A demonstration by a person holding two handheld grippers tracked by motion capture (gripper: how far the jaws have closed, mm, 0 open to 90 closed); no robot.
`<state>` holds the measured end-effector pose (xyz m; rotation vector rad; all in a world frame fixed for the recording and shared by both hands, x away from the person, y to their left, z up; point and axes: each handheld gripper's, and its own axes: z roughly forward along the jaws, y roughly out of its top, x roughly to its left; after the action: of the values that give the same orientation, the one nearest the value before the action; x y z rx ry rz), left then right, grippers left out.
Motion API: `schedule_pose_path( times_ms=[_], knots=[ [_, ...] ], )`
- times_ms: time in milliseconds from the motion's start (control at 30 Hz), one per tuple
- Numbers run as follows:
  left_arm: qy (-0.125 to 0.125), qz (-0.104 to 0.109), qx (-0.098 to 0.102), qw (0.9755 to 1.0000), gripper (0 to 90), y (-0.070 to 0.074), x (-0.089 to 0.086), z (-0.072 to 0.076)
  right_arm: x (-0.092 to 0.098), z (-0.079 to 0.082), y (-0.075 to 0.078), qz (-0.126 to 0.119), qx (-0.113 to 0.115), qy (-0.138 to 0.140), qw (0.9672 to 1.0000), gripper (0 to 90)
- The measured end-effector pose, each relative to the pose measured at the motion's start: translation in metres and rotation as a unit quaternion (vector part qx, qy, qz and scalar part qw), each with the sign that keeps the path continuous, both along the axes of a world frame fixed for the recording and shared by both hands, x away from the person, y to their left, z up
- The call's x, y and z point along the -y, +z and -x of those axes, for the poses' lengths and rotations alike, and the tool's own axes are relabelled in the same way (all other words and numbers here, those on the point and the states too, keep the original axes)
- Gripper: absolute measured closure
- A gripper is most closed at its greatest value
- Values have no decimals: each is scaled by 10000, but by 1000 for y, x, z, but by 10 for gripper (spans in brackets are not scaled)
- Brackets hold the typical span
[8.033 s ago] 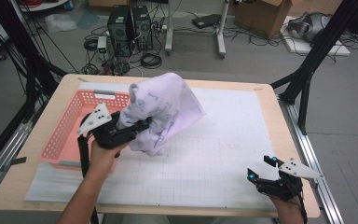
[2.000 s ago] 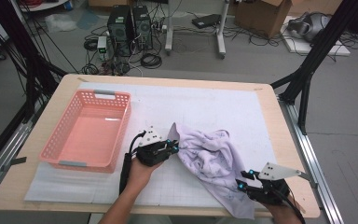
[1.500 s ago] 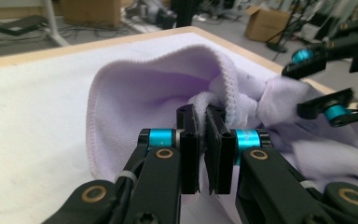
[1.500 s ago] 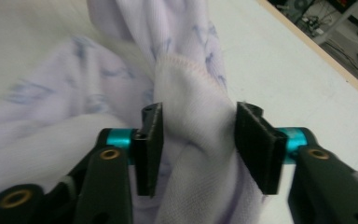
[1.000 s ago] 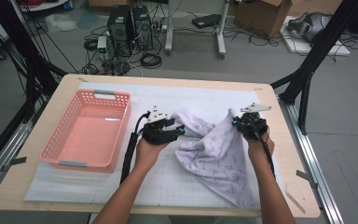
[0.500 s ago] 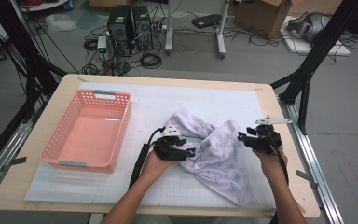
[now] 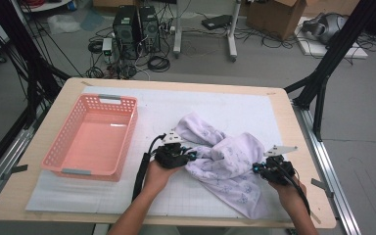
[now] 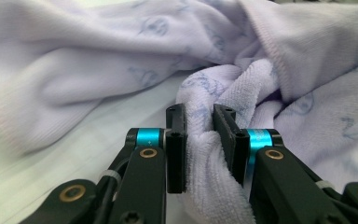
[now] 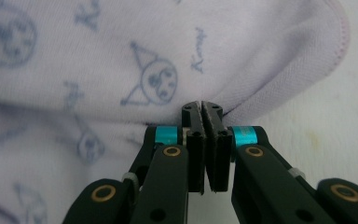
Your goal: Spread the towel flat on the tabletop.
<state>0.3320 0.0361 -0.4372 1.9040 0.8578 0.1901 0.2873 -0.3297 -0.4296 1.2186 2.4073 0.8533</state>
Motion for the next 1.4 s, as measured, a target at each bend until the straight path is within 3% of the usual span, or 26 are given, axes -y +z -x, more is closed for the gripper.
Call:
schedule_pose_path(
  times_ms=[100, 233, 333, 400, 500, 533, 633, 733, 867, 933, 1000, 1033, 1133, 1333, 1400],
  knots=[
    [235, 154, 112, 9995, 753, 0, -12, 6, 2, 19, 1, 3, -77, 160, 9998, 883],
    [414, 150, 213, 9988, 753, 0, -27, 14, -1, 50, 2, -46, -231, 484, 9986, 884],
    [378, 242, 191, 9988, 749, -1, -35, 18, -3, 67, 4, -300, -523, 857, 9945, 866],
    [276, 209, 205, 9992, 732, -3, -37, 21, -1, 70, 9, -440, -414, 872, 9944, 772],
    [202, 259, 230, 9992, 688, -4, -37, 24, 1, 62, 20, -811, 45, 618, 9948, 610],
    [184, 253, 240, 9992, 673, -4, -36, 24, 0, 57, 24, -882, 231, 531, 9944, 598],
    [151, 211, 240, 9994, 667, -4, -36, 25, -9, 35, 26, -777, 537, 405, 9947, 582],
    [102, 203, 229, 9995, 681, -6, -37, 26, -26, 10, 13, -646, 358, 512, 9960, 564],
    [53, 154, 239, 9996, 706, -8, -37, 28, -45, -9, -9, -399, -41, 671, 9969, 555],
    [43, 156, 260, 9995, 719, -7, -37, 29, -43, -7, -9, -420, 7, 648, 9970, 646],
    [28, 142, 280, 9995, 723, -7, -37, 29, -38, -1, -7, -372, -12, 755, 9965, 842],
    [38, 149, 273, 9995, 723, -7, -38, 30, -34, 3, -7, -390, -68, 770, 9962, 870],
    [24, 157, 277, 9995, 724, -7, -39, 31, -21, 19, -5, -272, -77, 770, 9966, 878],
    [-57, 212, 224, 9995, 705, -8, -38, 33, 6, 68, -2, -255, -121, 659, 9974, 885],
    [-96, 304, 148, 9994, 660, -8, -38, 32, 12, 81, -1, -229, -188, 624, 9976, 883]
  ],
)
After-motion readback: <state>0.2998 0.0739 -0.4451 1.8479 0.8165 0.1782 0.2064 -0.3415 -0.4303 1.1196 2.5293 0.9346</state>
